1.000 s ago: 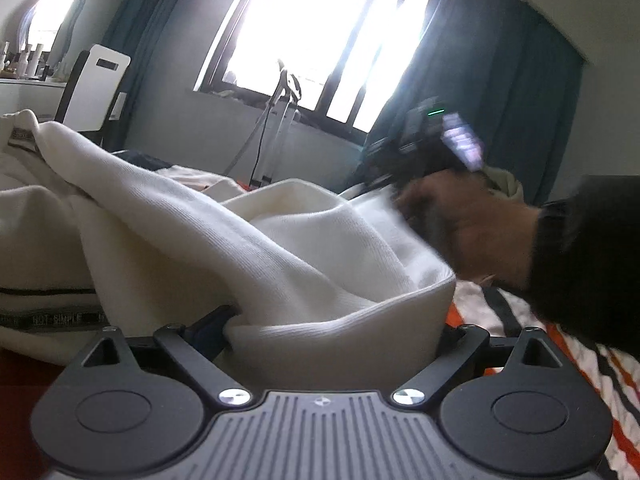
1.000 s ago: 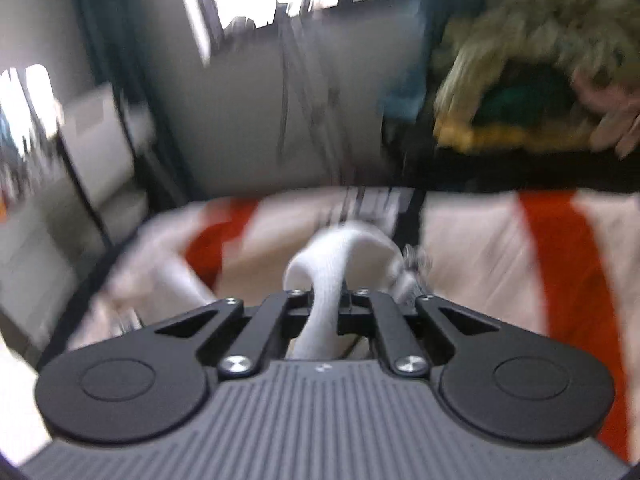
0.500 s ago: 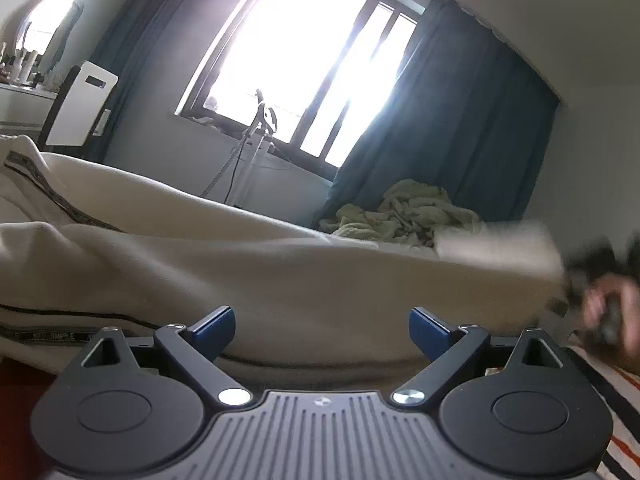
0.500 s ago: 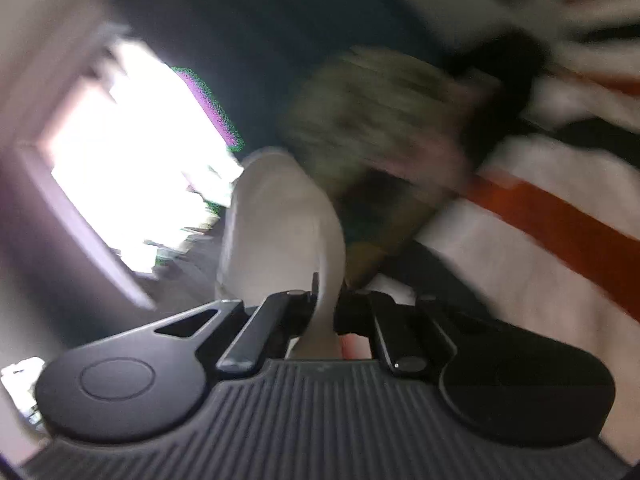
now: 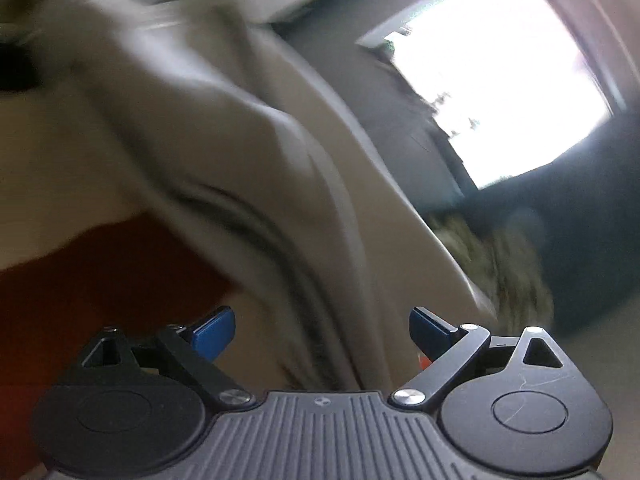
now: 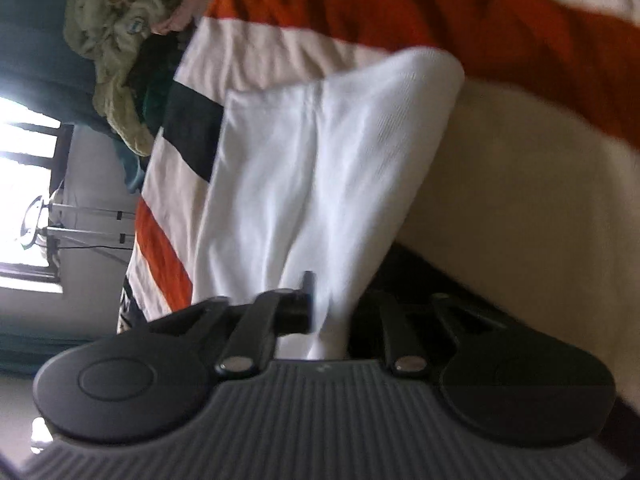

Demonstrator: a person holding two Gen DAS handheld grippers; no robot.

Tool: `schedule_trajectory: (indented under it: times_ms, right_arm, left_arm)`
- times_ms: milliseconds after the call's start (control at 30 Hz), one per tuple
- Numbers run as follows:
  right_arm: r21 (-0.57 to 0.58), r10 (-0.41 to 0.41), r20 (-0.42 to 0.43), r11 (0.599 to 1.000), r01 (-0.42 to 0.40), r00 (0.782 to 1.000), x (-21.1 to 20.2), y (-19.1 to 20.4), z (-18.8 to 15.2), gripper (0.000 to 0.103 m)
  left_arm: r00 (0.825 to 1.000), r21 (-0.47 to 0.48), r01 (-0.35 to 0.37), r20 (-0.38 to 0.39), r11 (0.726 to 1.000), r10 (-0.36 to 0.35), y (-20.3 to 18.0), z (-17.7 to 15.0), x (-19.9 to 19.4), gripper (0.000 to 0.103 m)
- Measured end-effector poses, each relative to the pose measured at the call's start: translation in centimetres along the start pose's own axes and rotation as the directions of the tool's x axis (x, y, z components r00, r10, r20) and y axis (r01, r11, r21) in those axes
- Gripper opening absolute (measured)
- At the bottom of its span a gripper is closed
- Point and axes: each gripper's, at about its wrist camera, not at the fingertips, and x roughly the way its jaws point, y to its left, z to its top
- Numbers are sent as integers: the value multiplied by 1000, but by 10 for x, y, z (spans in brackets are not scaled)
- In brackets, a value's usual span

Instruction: Fold clothes

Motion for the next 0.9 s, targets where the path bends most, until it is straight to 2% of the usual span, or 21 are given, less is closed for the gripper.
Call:
schedule_trajectory:
  times_ms: [67,133,300,367,400,433,467,500,533,567,633,667,733,800,833,900]
  right_arm:
    - [41,6,-6,999,-6,1000,1,-6,1,51]
    - [73,5,21,997,-6,1000,-1,-11,5,59]
    - [151,-2,86,988,-11,996,-7,-22,16,59]
    - [177,-7,115,984,-13,993,-5,-26,22,59]
    - [181,-14,137,983,-11,991,-4,-27,25,58]
    - [185,-21,158,983,-9,987,-2,-27,28,57]
    - [188,-28,180,982,-6,983,-1,-28,30,49]
    - [177,-45,196,984,10,979,-2,-26,32,41]
    - [160,-68,207,987,35,976,-1,-24,33,23]
    - [143,-90,217,988,59,972,-1,-22,34,15]
    - [115,-92,243,991,66,966,-3,-18,34,11]
    - [102,-97,262,992,72,960,-7,-16,34,8]
    - [78,-95,308,994,75,947,-17,-12,35,7]
    - [54,-82,361,996,67,929,-31,-9,35,7]
    - [42,-75,388,997,63,919,-38,-7,36,7]
    - [17,-83,440,996,84,894,-58,-6,32,6]
  left_arm:
    - [999,-107,-17,31,994,21,17,21,-9,95]
    - [996,-175,-38,71,984,52,28,43,-13,96]
    - [979,-290,-96,147,952,143,50,91,-13,96]
    - [971,-328,-126,151,936,183,57,106,-8,93]
    - [967,-350,-139,153,926,203,61,114,-5,89]
    - [960,-372,-153,162,915,227,68,121,-3,83]
    - [955,-382,-164,169,910,243,73,126,-2,80]
    - [950,-390,-173,175,904,257,77,131,-1,72]
    - [951,-396,-176,170,901,260,82,136,-1,60]
    - [952,-399,-188,152,898,266,86,141,-1,52]
    - [956,-390,-209,113,897,272,92,152,-3,27]
    - [958,-377,-217,94,900,270,94,157,-5,21]
    - [961,-327,-210,106,921,257,98,173,-27,14]
    - [971,-276,-160,129,948,202,100,185,-52,12]
    - [979,-254,-122,128,960,158,101,191,-66,11]
    - [986,-227,-106,101,968,132,104,203,-79,11]
